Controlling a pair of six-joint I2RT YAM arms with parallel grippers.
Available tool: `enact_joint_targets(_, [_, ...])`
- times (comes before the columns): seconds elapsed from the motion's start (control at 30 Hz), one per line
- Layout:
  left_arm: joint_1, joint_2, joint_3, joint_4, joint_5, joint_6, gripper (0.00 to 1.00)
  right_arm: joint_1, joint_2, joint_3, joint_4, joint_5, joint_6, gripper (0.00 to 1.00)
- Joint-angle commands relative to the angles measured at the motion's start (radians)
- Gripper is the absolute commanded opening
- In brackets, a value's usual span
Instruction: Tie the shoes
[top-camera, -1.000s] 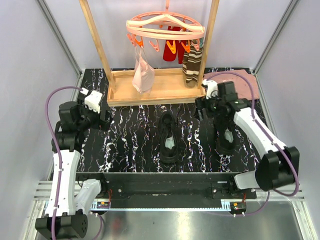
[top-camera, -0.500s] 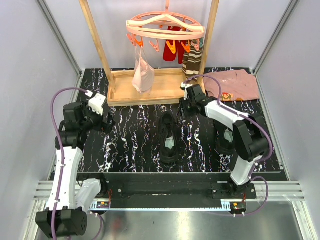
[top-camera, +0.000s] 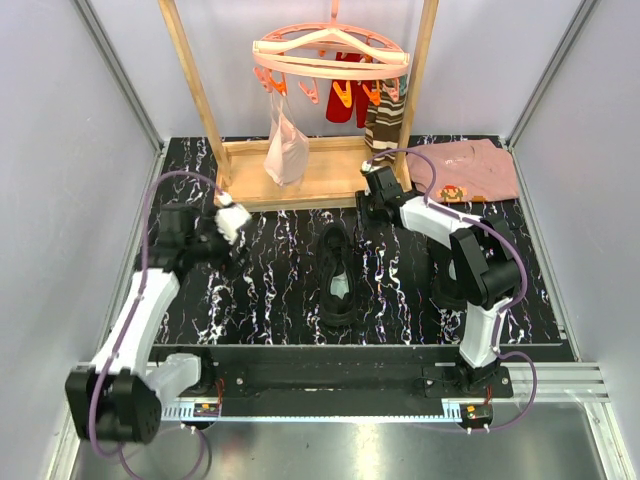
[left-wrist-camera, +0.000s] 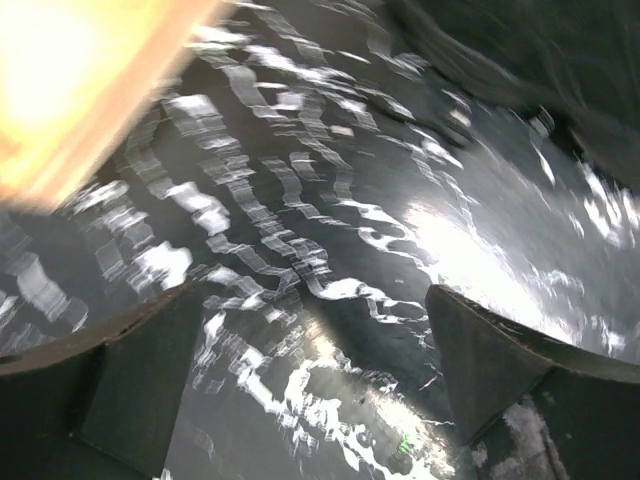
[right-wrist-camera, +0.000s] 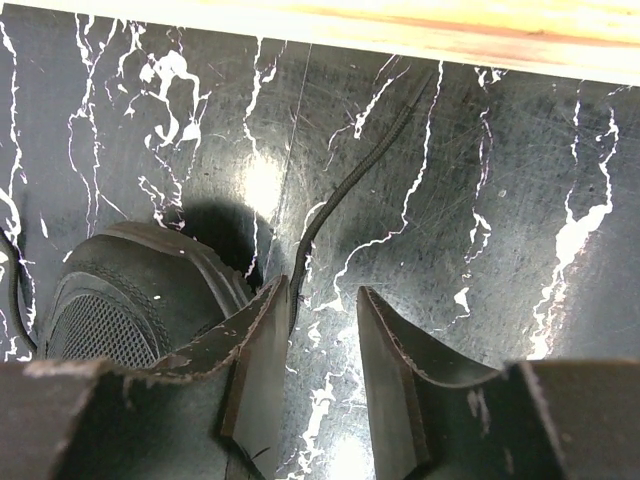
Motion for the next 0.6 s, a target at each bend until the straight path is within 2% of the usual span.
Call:
enact_joint_targets(0.0, [-0.065,0.148,-0.017,0.097,0.114,0.283,0.90,0.011,-0.035,0.031,0.026,-0.002,0.004,0.42])
enact_joint_targets(0.03, [-0.086,0.194,0.003,0.125,0.091,0.254,0.87,0.010,-0.043,0.026,0.024,0.001,-0.001,0.42])
enact_joint_targets(0.07, [-0.093,0.299,0.090,0.133,0.050,0.212,0.77,0.011,-0.061,0.022,0.024,0.004,-0.008,0.42])
enact_joint_targets(0.1, [-0.096,0.355,0.139,0.124,0.045,0.084,0.73,0.010,-0.070,0.011,0.026,0.007,-0.013,0.43])
enact_joint_targets(0.17, [-0.094,0.481,0.233,0.143,-0.003,-0.104,0.71,0.010,-0.098,-0.004,0.026,0.009,-0.024,0.43])
enact_joint_targets(0.2, [-0.096,0.509,0.242,0.172,-0.012,-0.275,0.71,0.011,-0.104,-0.009,0.027,0.010,-0.030,0.44])
enact_joint_targets(0.3, [-0.128,0.576,0.247,0.222,-0.070,-0.489,0.67,0.008,-0.133,-0.027,0.029,0.012,-0.044,0.46])
enact_joint_targets(0.37, [-0.188,0.589,0.235,0.254,-0.165,-0.548,0.66,0.008,-0.152,-0.043,0.031,0.012,-0.048,0.46])
enact_joint_targets(0.43, [-0.244,0.595,0.219,0.301,-0.196,-0.596,0.66,0.008,-0.161,-0.055,0.029,0.019,-0.051,0.46])
enact_joint_targets(0.53, [-0.333,0.642,0.247,0.300,-0.427,-0.712,0.67,0.007,-0.192,-0.079,0.029,0.039,-0.062,0.46])
enact_joint_targets(0.57, [-0.347,0.656,0.259,0.271,-0.452,-0.735,0.66,0.005,-0.198,-0.092,0.029,0.039,-0.064,0.46])
